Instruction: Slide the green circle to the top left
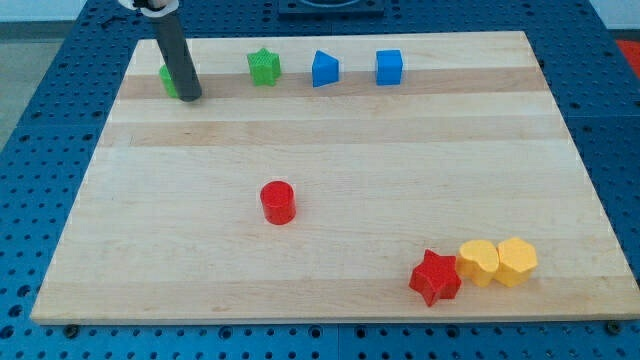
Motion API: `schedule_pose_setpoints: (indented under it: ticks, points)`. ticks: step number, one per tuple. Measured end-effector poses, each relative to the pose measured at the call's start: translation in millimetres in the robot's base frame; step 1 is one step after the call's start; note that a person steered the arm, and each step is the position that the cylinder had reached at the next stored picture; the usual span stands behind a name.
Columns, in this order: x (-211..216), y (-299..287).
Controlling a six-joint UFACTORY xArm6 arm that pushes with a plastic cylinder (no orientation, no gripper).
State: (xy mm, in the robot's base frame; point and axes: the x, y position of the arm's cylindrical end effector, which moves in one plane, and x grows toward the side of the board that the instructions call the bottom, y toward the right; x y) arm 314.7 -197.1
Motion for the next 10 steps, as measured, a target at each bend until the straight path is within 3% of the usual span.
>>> schedule_pose_setpoints:
  ticks: [2, 4, 5, 7, 8, 10]
  points:
    - [34.3, -62.4]
    - [29.6, 15.2]
    - [-7.0, -19.9]
    - [7.8, -43.7]
    - [-20.2, -64.2]
    - [-20.9, -34.0]
